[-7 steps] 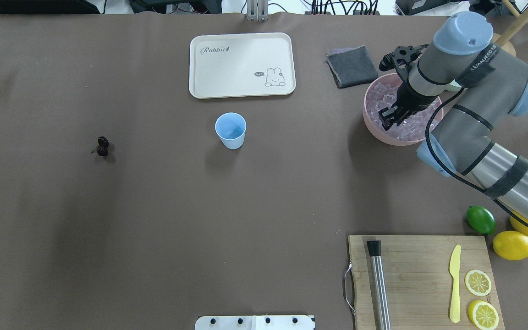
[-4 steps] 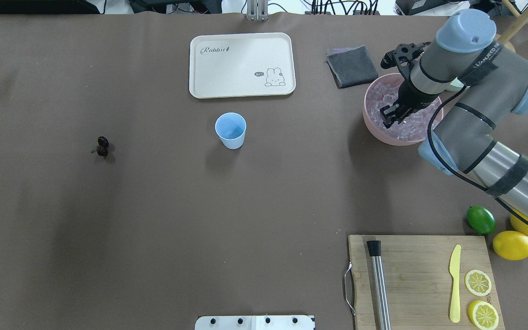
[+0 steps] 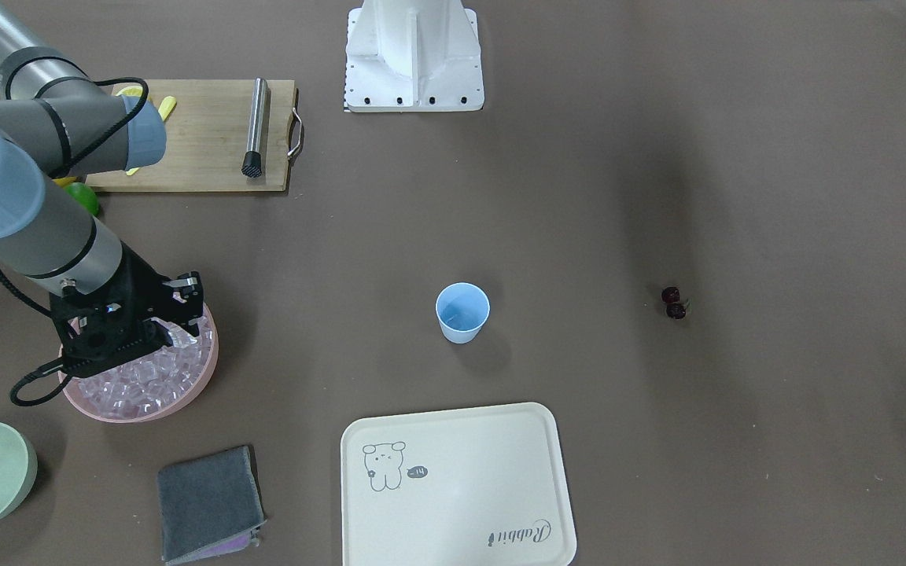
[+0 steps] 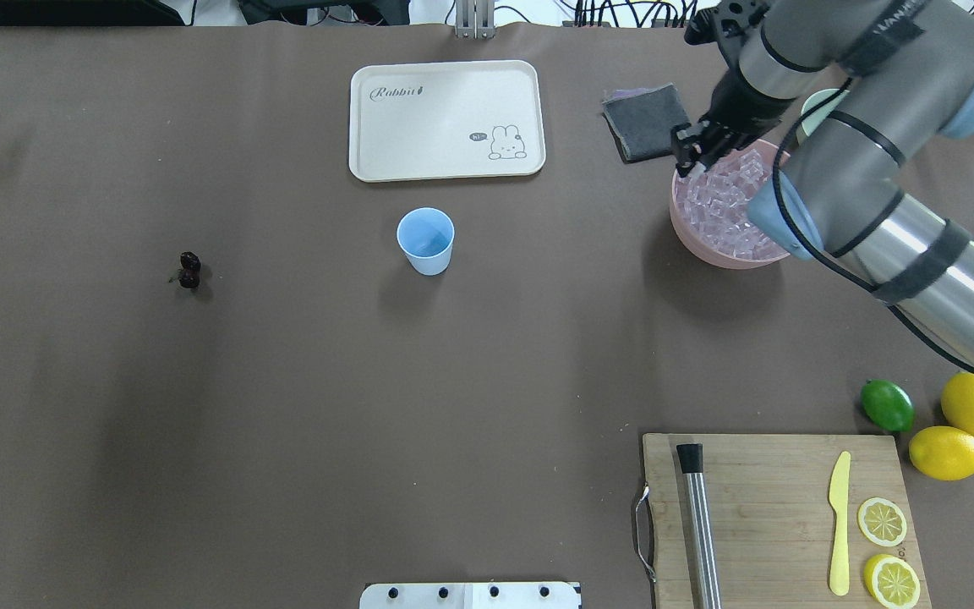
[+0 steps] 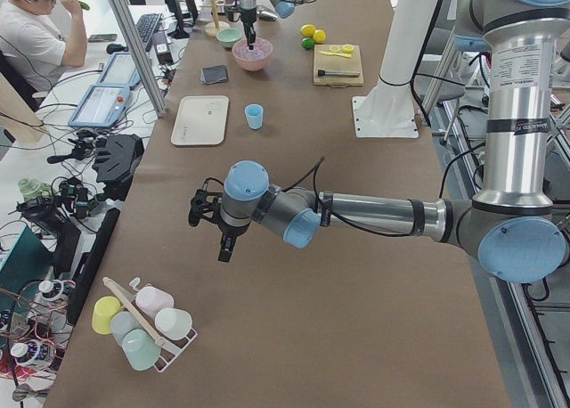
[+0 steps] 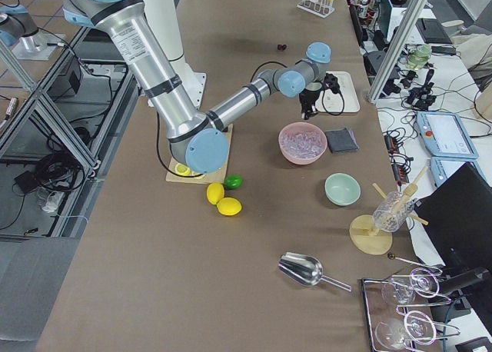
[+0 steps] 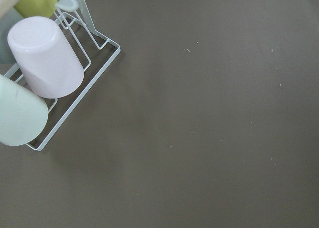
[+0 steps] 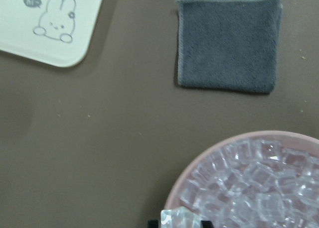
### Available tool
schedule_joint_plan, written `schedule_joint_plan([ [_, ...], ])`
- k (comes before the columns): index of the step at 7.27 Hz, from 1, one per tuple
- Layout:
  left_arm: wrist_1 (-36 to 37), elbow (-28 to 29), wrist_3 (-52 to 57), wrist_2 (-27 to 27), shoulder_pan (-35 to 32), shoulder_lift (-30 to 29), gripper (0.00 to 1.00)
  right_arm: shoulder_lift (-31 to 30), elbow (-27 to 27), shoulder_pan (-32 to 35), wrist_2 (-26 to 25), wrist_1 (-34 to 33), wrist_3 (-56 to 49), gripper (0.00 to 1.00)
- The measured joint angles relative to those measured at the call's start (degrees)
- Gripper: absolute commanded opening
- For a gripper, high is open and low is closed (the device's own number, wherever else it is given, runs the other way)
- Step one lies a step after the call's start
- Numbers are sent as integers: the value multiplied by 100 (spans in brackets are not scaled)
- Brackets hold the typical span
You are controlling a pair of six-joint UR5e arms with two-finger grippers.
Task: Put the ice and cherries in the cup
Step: 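Carry the ice cube to the blue cup and drop it in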
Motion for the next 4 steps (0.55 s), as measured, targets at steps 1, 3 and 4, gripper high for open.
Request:
schedule_joint_plan([
  [1, 0, 15, 0, 0, 0, -9, 97, 580, -261, -223, -157, -120, 479, 0],
  [3, 0, 78, 2, -2, 0, -43, 97, 1641, -909, -845, -737, -155, 1562, 0],
  [4, -2, 107, 5, -10, 0, -49, 97, 2091, -1232, -1228, -1123, -137, 2062, 0],
])
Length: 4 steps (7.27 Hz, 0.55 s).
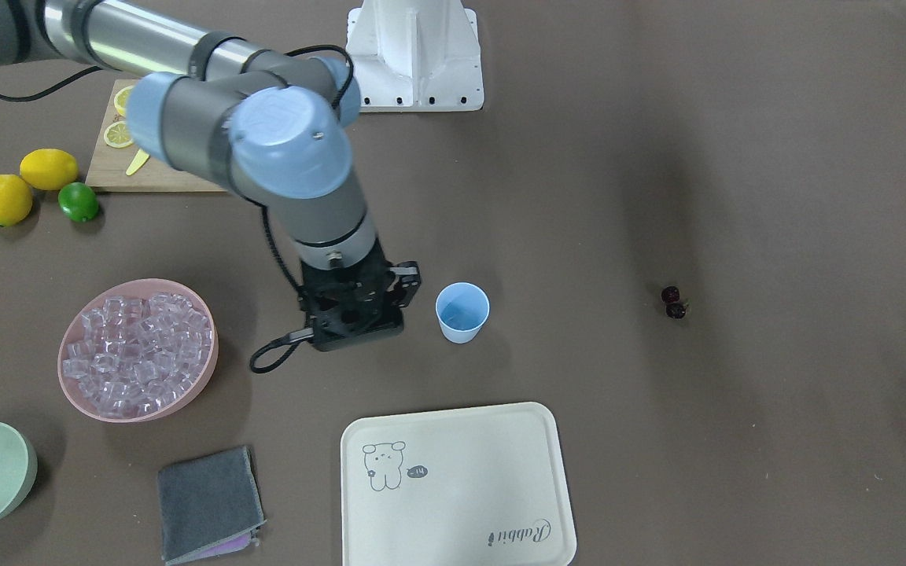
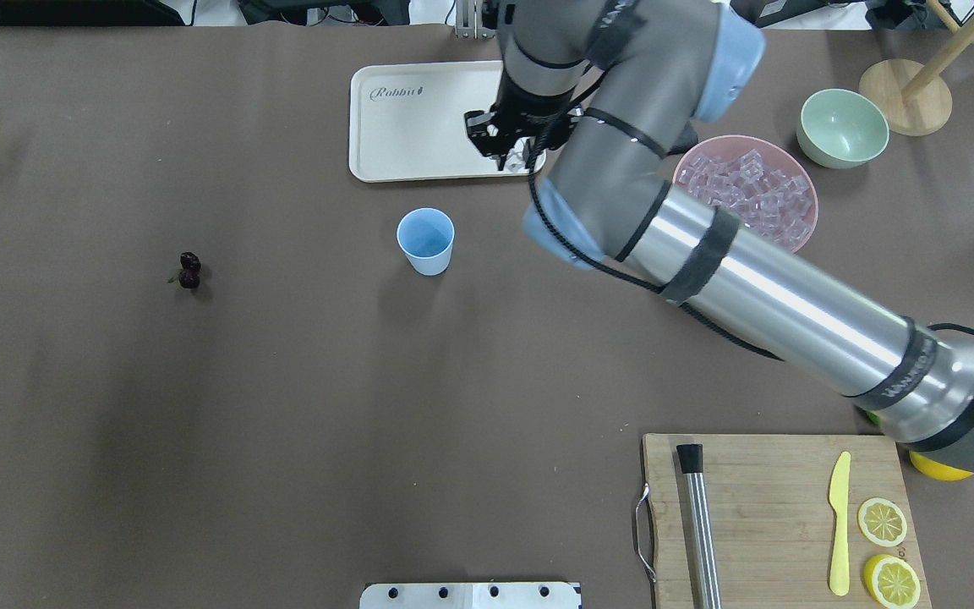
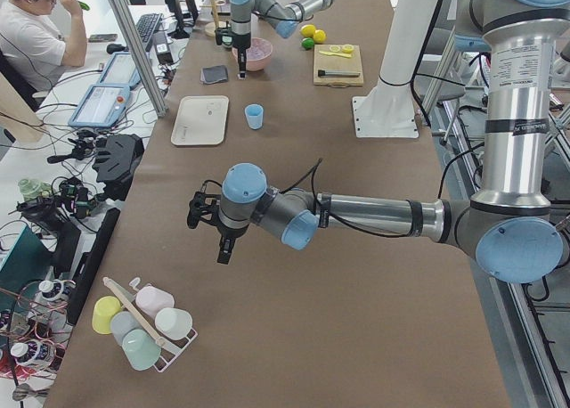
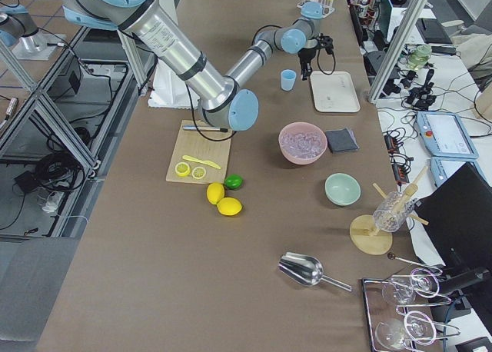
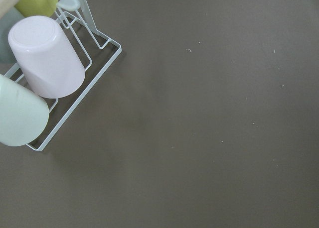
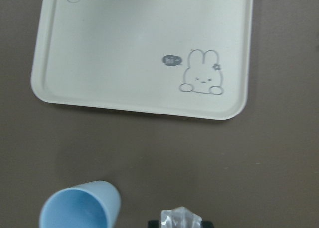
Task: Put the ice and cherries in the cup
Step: 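Carry the ice cube to the blue cup and drop it in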
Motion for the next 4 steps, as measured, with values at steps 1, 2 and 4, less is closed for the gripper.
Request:
schedule_joint_plan([
  [1, -4, 19, 2, -10, 0, -2, 97, 343, -242, -351, -411, 32, 415, 0],
  [2, -4, 37, 3, -14, 0, -4, 97, 558, -418, -610, -697, 71, 698, 0],
  [4, -5, 41, 3, -22, 0, -3, 97, 671, -704, -856, -1015, 291, 848, 0],
])
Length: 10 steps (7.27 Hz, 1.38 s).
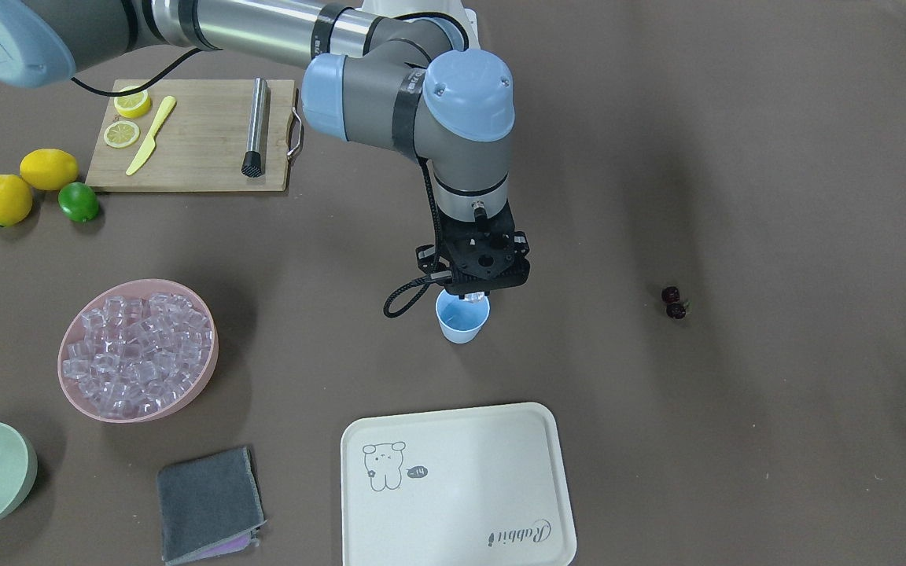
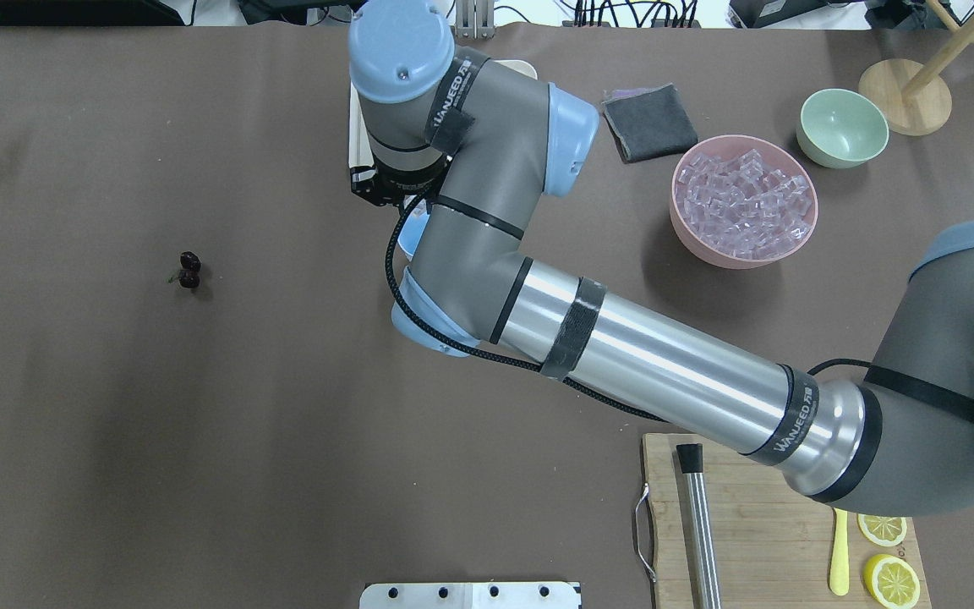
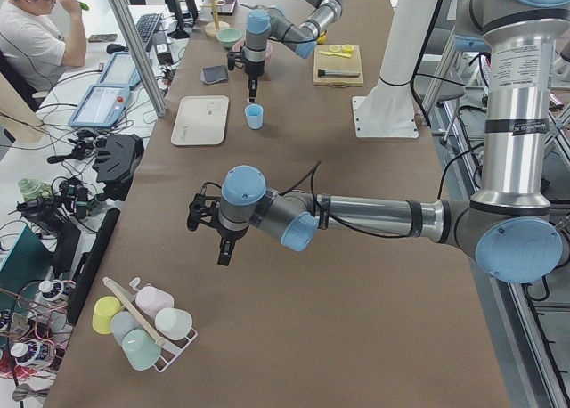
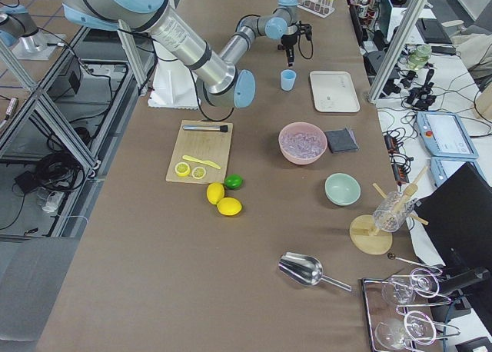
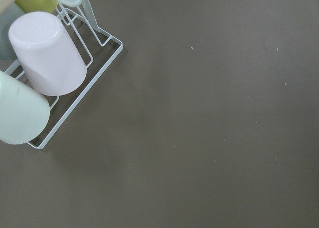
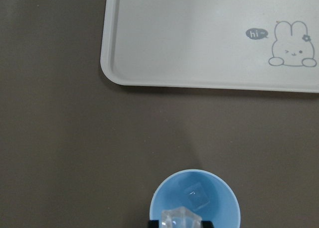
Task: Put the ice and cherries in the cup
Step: 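Carry the ice cube to the blue cup and drop it in, then return the right gripper over the ice bowl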
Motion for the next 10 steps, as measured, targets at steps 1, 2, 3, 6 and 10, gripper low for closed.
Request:
schedule_joint_plan([
  [1, -1, -5, 0, -2, 0, 4, 97, -12, -79, -35, -59, 90, 3, 0],
  [2, -2, -12, 0, -3, 0, 2, 97, -49, -107, -47, -78, 128, -20, 0],
  [3, -2, -16, 0, -3, 0, -6, 97, -110, -103, -43, -80, 147, -59, 14],
  [6, -2, -27, -3, -3, 0, -18, 97, -190, -75, 27, -68, 165, -104, 99],
  [10, -2, -29, -3, -3, 0, -22, 97, -298, 210, 505, 411, 159, -179, 99],
])
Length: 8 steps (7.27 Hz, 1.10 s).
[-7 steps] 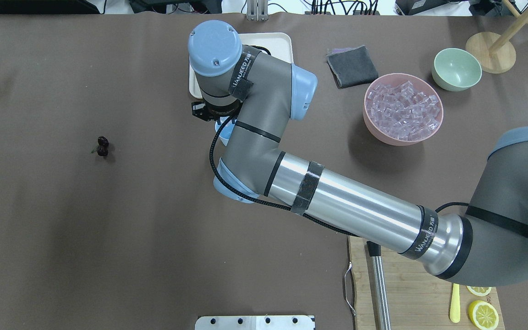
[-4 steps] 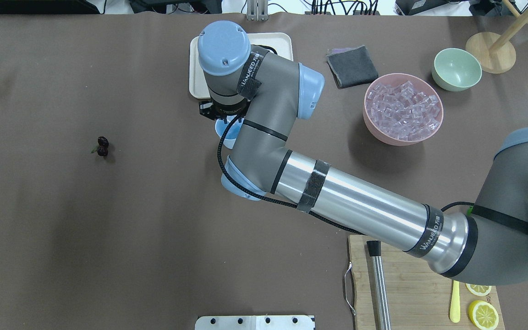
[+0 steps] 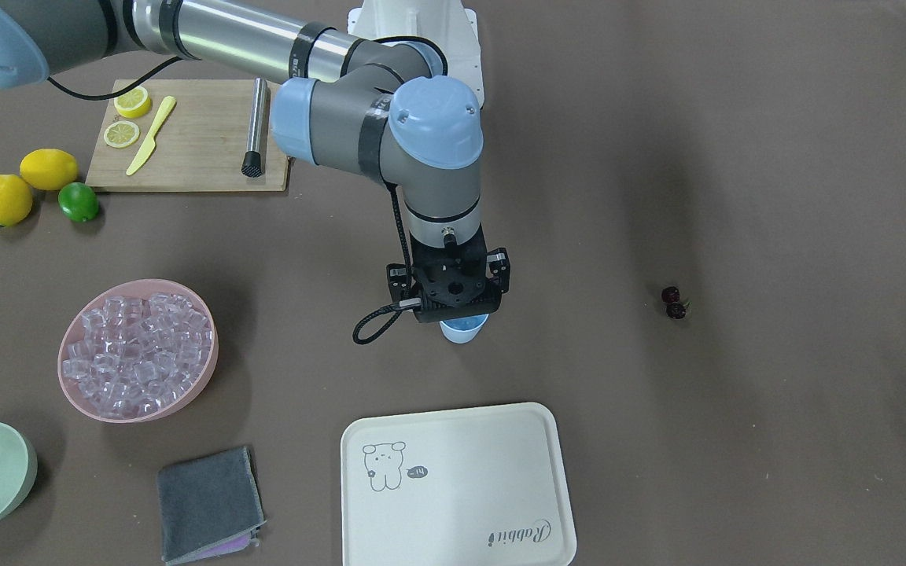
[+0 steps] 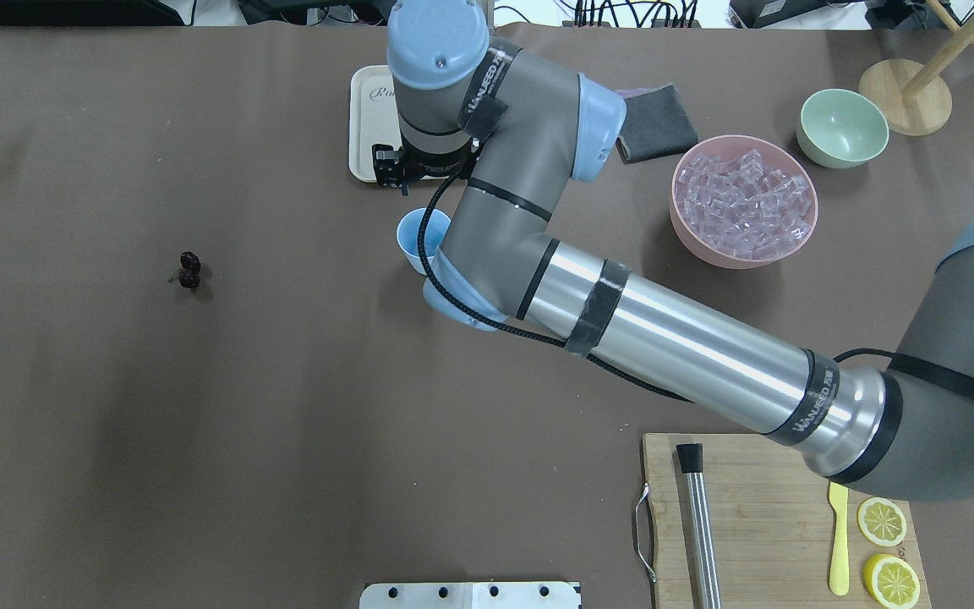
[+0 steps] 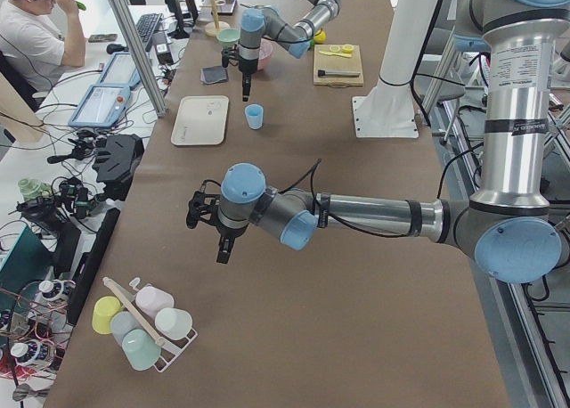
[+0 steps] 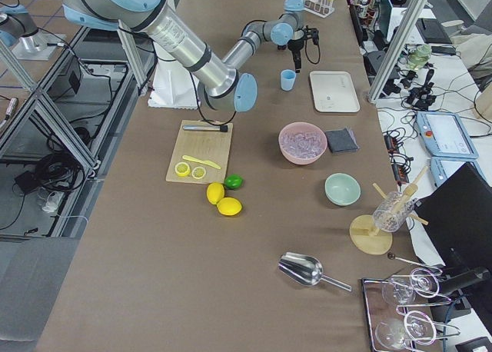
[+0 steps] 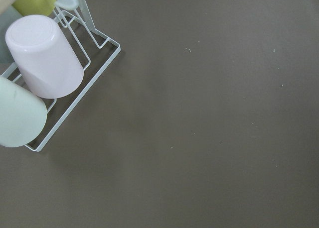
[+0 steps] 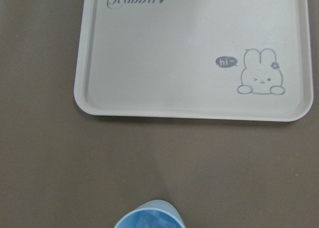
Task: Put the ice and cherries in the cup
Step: 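Return the right gripper over the ice bowl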
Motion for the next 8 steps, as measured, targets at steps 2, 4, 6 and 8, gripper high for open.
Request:
schedule_joint_plan([
  [2, 0, 4, 1, 0, 0, -3, 97, -765, 674, 633, 549, -22, -546, 98],
  [4, 0, 0, -4, 0, 12, 1, 97, -1778, 1092, 1219, 611, -42, -1807, 98],
  [6, 0, 1, -5, 6, 73, -3, 97, -2418, 1163, 1673, 564, -63, -3155, 98],
  [8, 0, 6, -6, 8, 96, -18, 98, -2687, 1111, 1708, 382, -34, -3723, 98],
])
